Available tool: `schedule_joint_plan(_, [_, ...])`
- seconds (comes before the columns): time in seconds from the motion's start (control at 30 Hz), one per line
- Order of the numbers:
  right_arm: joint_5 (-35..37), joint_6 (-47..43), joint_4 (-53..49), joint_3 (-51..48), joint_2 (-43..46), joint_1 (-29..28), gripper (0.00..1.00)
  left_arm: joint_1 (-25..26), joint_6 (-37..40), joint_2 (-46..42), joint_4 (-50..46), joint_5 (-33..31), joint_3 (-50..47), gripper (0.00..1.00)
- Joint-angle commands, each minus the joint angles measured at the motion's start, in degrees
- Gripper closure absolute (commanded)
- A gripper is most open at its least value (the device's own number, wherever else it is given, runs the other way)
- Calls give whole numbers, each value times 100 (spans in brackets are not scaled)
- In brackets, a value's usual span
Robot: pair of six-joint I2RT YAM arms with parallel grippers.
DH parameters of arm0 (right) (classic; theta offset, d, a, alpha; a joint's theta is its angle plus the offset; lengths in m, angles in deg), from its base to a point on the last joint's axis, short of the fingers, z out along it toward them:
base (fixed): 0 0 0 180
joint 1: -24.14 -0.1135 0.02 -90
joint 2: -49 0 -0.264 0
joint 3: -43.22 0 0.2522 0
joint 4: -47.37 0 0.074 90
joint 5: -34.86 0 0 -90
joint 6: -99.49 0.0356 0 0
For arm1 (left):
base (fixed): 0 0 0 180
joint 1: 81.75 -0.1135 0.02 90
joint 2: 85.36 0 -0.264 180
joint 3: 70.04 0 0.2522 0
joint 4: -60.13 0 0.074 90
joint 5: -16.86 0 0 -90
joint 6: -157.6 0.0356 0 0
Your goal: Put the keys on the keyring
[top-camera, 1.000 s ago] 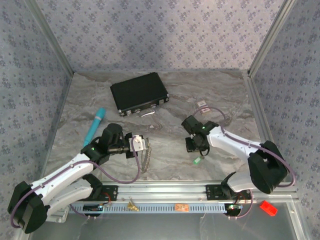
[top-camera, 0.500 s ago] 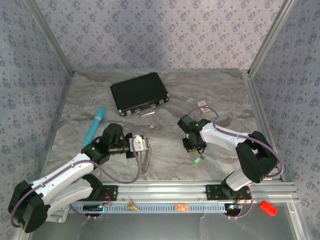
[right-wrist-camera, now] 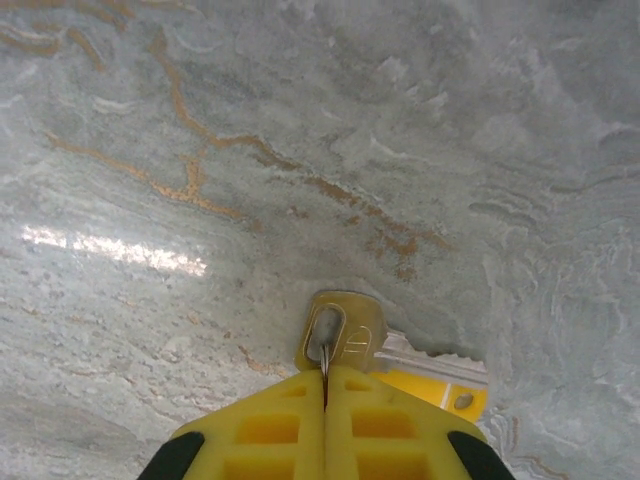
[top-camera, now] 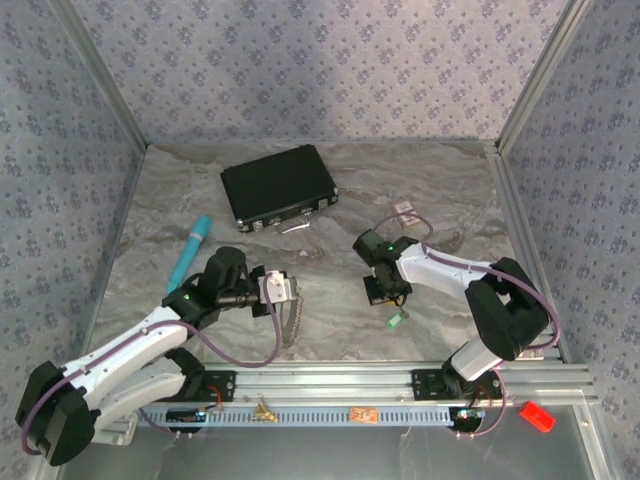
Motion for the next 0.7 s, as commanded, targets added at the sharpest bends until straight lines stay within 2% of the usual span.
schedule_joint_plan(0.0, [102, -54, -97, 162, 185, -41, 100, 33, 90, -40, 10, 182, 240, 100])
schedule_joint_plan(0.13, [87, -328, -20, 179, 730, -306, 100, 32, -66, -67, 37, 129, 238, 100])
schedule_joint_plan(0.3, [-433, -694, 279, -99, 1397, -405, 100, 92, -196, -179, -138, 48, 249, 100])
schedule_joint_plan(0.67, [-783, -762, 221, 145, 808, -720, 100, 96, -232, -104, -99, -11, 205, 100])
